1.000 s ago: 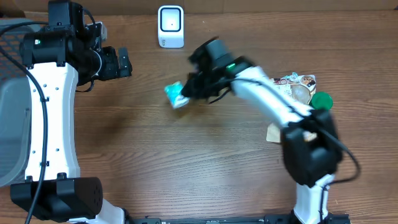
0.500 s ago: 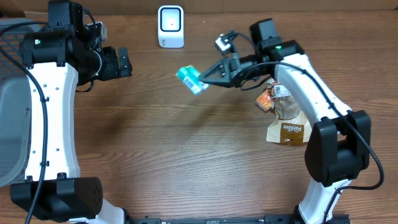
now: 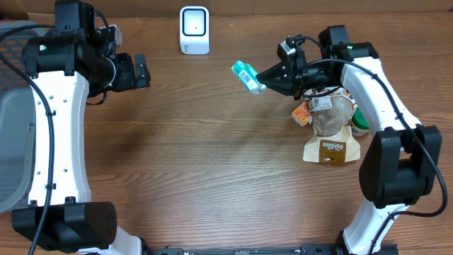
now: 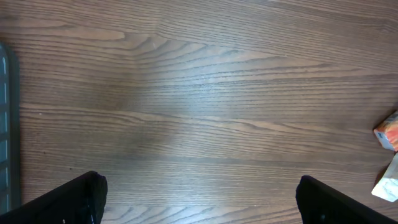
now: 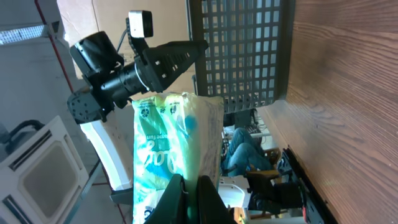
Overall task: Scan the item barcode
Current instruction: 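Lift the green tissue pack and swing it toward the scanner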
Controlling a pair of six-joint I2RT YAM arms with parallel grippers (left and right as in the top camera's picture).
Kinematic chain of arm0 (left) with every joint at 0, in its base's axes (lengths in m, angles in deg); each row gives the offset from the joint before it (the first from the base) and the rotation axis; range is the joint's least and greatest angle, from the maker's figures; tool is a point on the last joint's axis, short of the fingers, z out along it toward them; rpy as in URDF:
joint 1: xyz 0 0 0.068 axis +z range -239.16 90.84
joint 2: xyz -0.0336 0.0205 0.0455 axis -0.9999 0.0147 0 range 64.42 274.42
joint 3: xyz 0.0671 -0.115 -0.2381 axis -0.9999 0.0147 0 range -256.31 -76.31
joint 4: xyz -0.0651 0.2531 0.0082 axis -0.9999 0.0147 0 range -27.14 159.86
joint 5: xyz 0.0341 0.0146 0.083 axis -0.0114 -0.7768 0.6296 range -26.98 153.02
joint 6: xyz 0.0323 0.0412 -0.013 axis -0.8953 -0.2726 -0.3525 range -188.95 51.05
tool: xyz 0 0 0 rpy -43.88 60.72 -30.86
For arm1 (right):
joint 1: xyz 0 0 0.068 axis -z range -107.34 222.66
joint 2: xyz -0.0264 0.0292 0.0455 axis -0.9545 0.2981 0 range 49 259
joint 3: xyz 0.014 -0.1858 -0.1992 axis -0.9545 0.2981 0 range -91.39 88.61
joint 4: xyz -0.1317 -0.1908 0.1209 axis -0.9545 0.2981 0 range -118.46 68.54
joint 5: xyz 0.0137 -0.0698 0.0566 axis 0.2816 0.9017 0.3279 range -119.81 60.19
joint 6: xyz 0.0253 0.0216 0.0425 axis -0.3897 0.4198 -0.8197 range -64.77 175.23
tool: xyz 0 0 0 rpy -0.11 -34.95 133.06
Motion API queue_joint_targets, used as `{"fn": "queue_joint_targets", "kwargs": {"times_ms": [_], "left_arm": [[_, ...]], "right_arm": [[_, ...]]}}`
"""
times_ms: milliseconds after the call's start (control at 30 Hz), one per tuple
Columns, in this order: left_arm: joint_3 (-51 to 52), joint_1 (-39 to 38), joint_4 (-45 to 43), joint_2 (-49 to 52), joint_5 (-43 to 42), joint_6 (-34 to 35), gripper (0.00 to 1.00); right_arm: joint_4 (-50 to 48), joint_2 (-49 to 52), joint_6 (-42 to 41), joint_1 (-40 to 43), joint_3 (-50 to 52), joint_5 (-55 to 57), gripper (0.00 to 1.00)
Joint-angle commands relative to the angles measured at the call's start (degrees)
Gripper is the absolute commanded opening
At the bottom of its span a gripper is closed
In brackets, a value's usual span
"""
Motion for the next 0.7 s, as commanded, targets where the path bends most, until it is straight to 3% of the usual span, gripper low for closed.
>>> {"fn": "queue_joint_targets", "kwargs": {"times_ms": [0, 433, 533, 667], "left_arm": [[-1.11, -0.28, -0.22, -0.50, -0.48, -0.46, 0.99], [-1.11, -0.28, -0.22, -0.50, -0.48, -0.46, 1.00], [-1.11, -0.28, -0.22, -0.50, -0.48, -0.46, 0.99], [-1.11, -0.28, -0.22, -0.50, -0.48, -0.46, 0.99]], "right_arm": [[0.44, -3.08, 0.52, 0.96, -0.15, -1.99, 0.04], [0.52, -6.64, 2.45, 2.10, -0.15, -0.35, 0.04], [0.15, -6.69, 2.29, 1.16, -0.28, 10.01, 0.04], [-0.74, -6.69, -3.08, -1.60, -1.51, 32.22, 0.04]]}}
